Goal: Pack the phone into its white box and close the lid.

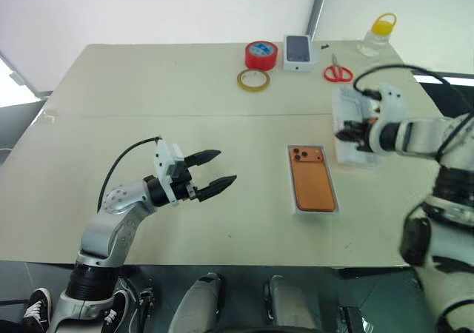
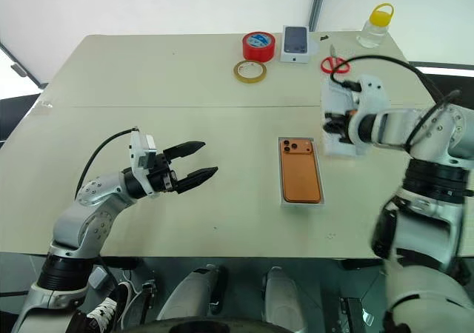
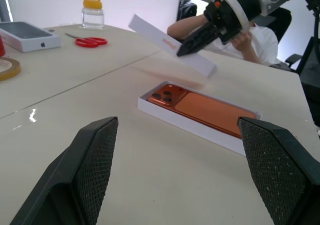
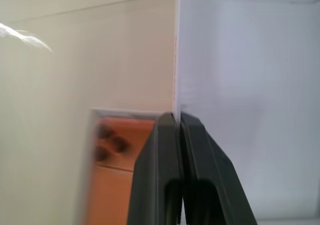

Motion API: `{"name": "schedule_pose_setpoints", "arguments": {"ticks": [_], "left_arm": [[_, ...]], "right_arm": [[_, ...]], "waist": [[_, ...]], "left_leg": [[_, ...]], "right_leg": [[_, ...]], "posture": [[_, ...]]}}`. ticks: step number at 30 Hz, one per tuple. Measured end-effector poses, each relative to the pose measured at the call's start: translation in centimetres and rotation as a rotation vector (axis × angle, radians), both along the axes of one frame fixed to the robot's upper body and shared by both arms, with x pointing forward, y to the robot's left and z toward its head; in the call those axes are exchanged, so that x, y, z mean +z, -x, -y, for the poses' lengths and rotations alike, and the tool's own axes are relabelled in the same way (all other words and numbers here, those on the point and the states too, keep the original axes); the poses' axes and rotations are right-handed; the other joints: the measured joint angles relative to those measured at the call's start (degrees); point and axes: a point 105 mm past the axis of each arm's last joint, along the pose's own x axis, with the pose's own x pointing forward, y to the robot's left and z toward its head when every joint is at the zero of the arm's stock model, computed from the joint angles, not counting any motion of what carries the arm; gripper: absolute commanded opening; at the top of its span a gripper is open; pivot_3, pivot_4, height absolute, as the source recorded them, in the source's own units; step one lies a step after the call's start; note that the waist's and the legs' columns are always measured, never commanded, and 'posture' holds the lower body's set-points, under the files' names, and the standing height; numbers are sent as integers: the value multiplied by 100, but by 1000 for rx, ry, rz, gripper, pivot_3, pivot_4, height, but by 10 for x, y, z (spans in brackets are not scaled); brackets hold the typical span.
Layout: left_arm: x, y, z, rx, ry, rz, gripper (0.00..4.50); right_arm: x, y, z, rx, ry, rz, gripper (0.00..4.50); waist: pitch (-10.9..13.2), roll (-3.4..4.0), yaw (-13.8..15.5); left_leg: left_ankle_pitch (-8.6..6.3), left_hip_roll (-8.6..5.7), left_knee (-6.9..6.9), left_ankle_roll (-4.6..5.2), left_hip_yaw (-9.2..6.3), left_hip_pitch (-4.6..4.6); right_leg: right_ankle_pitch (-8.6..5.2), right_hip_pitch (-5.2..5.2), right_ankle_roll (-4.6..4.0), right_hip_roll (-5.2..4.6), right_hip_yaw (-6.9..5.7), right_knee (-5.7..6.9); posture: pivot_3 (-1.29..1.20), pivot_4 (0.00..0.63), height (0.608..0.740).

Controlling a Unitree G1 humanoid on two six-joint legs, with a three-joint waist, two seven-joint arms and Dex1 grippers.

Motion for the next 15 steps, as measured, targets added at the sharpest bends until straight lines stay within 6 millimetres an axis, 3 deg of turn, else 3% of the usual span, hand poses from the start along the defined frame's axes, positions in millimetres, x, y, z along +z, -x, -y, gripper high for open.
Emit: {"name": "schedule_pose_setpoints", "arguments": {"ticks": [4, 8, 11, 15], "left_arm": [[1, -1, -1, 3, -3, 3, 3989], [4, -2, 0, 2, 0, 2, 3989], [4, -3, -3, 10, -3, 2, 3989], [6, -4, -3, 9, -11, -3, 3989]], "right_arm": [[16, -3, -28, 85, -250, 80, 42], [19, 6, -53, 197, -438, 130, 42], [13, 14, -60, 223, -496, 135, 42], [-2, 43, -78, 335, -573, 118, 42]], "waist": [[0, 0, 29], [0, 3, 23], [0, 4, 3], [0, 5, -64]], "left_leg": [[0, -1, 0, 0, -3, 0], [0, -2, 1, 0, -2, 0], [0, -1, 1, 0, -3, 0], [0, -1, -1, 1, -5, 0]], "right_leg": [[0, 1, 0, -1, -1, -1], [0, 0, 0, -2, 0, 2], [0, -2, 0, -2, 1, 5], [0, -1, -1, -3, 1, 4]], "posture": [[0, 150, 740], [0, 150, 740], [0, 150, 740], [0, 150, 740]]}}
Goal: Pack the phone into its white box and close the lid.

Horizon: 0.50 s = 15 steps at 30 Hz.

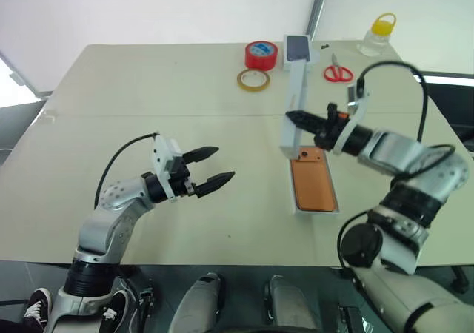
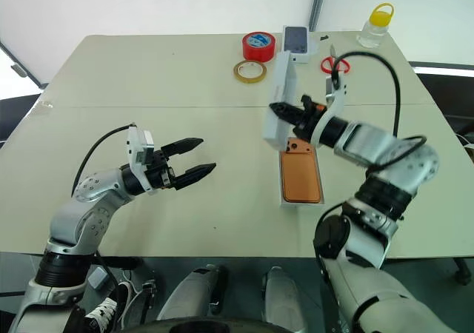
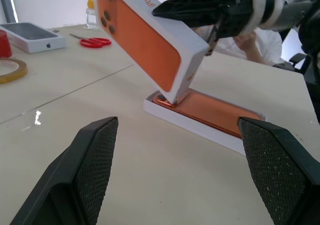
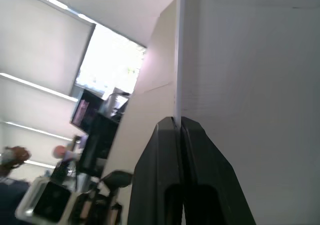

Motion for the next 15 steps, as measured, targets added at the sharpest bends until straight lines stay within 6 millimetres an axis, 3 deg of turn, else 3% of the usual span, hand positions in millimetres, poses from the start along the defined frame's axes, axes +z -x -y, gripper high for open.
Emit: {"name": "schedule_pose_setpoints", "arguments": {"ticks": [4, 8, 15], "left_arm": [[3, -2, -3, 10, -1, 9, 3989], [7, -4, -2, 5, 2, 22, 3989], [7, -5, 0, 18, 16, 20, 3989]], "right_arm": [[-8, 30, -16, 62, -39, -22, 42], [-11, 45, -25, 77, -27, -13, 42], [-38, 61, -26, 127, 79, -85, 42]], "waist": [[2, 2, -91], [2, 2, -144], [4, 2, -146]], "left_leg": [[-1, 1, 3, 3, 7, 0], [3, 3, 5, 7, 4, 7], [3, 2, 3, 7, 4, 6]], "right_leg": [[0, 0, 1, 0, 6, 0], [0, 6, 0, 6, 2, 6], [0, 5, 1, 4, 3, 3]], "posture": [[0, 150, 740], [0, 150, 740], [0, 150, 740]]}}
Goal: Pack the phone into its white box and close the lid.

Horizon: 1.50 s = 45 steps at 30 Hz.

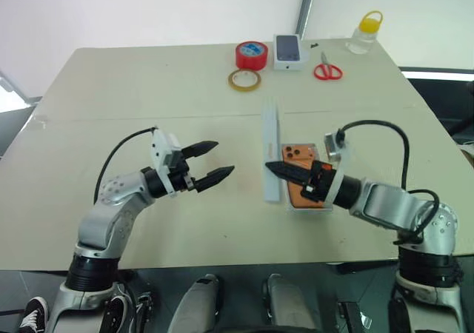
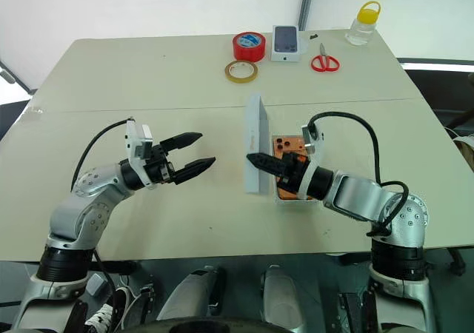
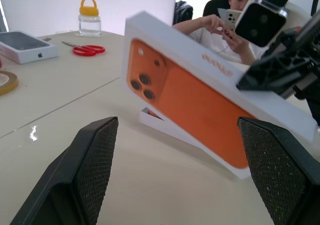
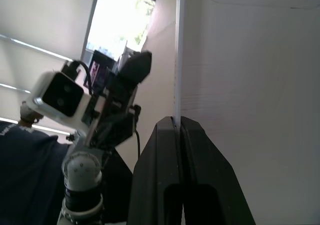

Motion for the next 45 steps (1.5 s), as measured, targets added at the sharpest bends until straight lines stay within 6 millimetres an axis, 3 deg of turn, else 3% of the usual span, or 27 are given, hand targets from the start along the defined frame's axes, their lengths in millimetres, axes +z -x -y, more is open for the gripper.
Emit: {"name": "schedule_pose_setpoints", "arguments": {"ticks": [3, 5, 6, 12, 13, 17, 23, 26, 33, 37, 42, 45], "left_arm": [[0, 0, 1, 4, 7, -2, 3989], [-2, 0, 1, 2, 9, -9, 3476], [-3, 1, 3, -2, 11, -17, 3138], [-18, -4, 16, 2, 45, -82, 108], [-23, -6, 23, 9, 49, -90, 9], [-37, -6, 51, -9, 55, -114, 9], [-42, -14, 58, 11, 60, -121, 9], [-42, -17, 62, 11, 69, -124, 0], [-37, -27, 80, -12, 92, -114, 0], [-40, -33, 99, -36, 100, -121, 0], [-35, -37, 113, -62, 119, -107, 0], [-42, -34, 123, -86, 114, -133, 0]], "right_arm": [[1, 1, -6, 19, -11, 6, 42], [0, 2, -8, 31, -9, -1, 0], [-3, 3, -9, 39, 0, -8, 0], [-8, -3, -3, 26, 7, -49, 0], [-8, -5, -2, 26, 16, -50, 0], [-7, -10, -1, 27, 18, -59, 0], [-8, -14, 8, 5, 44, -78, 0], [-10, -16, 11, -8, 63, -89, 933], [-14, -36, 43, -146, 156, -111, 4464], [-4, -44, 58, -199, 172, -41, 4464], [13, -68, 116, -425, 418, 185, 4464], [18, -77, 132, -485, 531, 317, 3080]], "waist": [[0, -1, 0], [0, -1, 13], [0, -1, 29], [1, -2, 141], [1, -2, 148], [5, -13, 144], [5, -12, 143], [6, -14, 153], [10, -21, 154], [11, -23, 151], [11, -23, 147], [12, -24, 128]], "left_leg": [[0, 3, 0, 0, -1, 1], [0, 2, 0, 0, -1, 0], [0, 1, 0, 0, 0, 0], [0, 0, 3, 0, 0, -2], [-1, -3, 3, 1, 0, -2], [-3, -3, 1, 5, 0, -3], [-3, -1, 7, 5, -1, 0], [-4, -4, 8, 7, -1, -1], [-4, -4, 10, 8, 1, -4], [-6, -5, 10, 10, 1, -5], [-6, -7, 12, 10, 3, -4], [-5, -4, 10, 9, 4, -3]], "right_leg": [[0, 0, 0, 2, -1, 0], [0, 1, 0, 1, -1, -2], [0, 1, 0, 0, -1, -5], [0, 5, 0, -2, -1, -9], [0, 7, 0, -4, -2, -10], [0, 7, 1, -4, -3, -16], [0, 14, 0, -3, -6, -12], [0, 14, 1, -5, -6, -15], [0, 14, 2, -4, -9, -15], [0, 12, 4, -3, -11, -14], [1, 13, 8, 2, -18, -13], [1, 9, 9, 4, -17, -10]], "posture": [[0, 150, 740], [0, 150, 740], [0, 150, 740], [0, 150, 740], [0, 150, 740], [0, 150, 740], [0, 150, 740], [0, 150, 740], [0, 150, 740], [0, 150, 740], [0, 150, 740], [0, 150, 740]]}}
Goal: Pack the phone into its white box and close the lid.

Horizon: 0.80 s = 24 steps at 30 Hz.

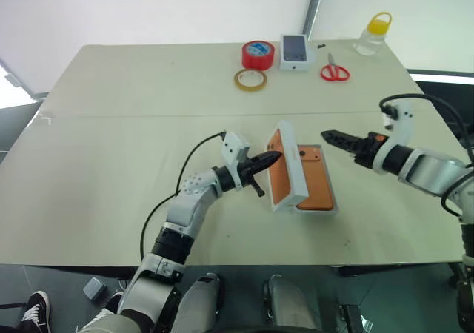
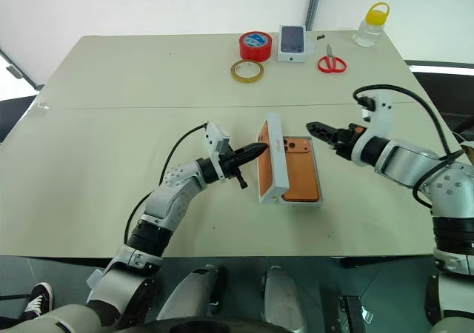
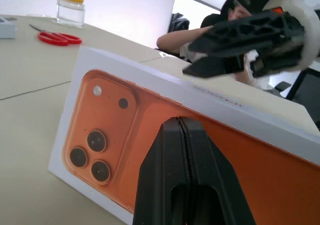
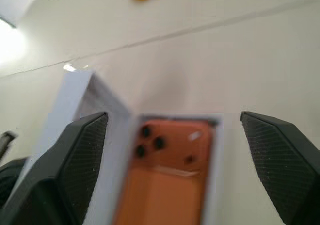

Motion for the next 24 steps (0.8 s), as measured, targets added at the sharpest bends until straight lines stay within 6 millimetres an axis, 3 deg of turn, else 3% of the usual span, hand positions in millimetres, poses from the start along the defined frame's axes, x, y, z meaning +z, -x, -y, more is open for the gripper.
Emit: {"name": "schedule_pose_setpoints", "arguments": {"ticks": [6, 8, 12, 18, 24], "left_arm": [[2, 1, 6, -19, -13, 16, 0], [1, 1, 4, -17, -20, 16, 0], [-2, -5, -12, 19, -71, 24, 0], [-18, -16, -42, 119, -163, -26, 0], [-24, -33, -54, 232, -207, -80, 0]], "right_arm": [[-9, -9, 14, -45, 309, 129, 23], [-9, -9, 13, -30, 372, 159, 23], [-24, 3, -9, 112, 523, 212, 23], [-41, 10, -8, 148, 632, 225, 23], [-46, 14, -14, 187, 714, 262, 23]], "waist": [[0, 0, 8], [1, -1, 13], [1, -1, 12], [1, -1, 15], [1, -2, 34]], "left_leg": [[1, -1, 2, -2, -1, 0], [1, -1, 2, -3, -1, 0], [3, -1, 0, -6, -6, 0], [4, -4, 1, -8, -8, 4], [6, -6, 1, -12, -10, 3]], "right_leg": [[0, -1, 0, -1, 3, 4], [0, -2, 0, -1, 5, 4], [0, -3, 0, 0, 6, 3], [1, 1, 1, -2, 8, 4], [1, 1, 1, -3, 7, 4]], "posture": [[0, 150, 740], [0, 150, 740], [0, 150, 740], [0, 150, 740], [0, 150, 740]]}}
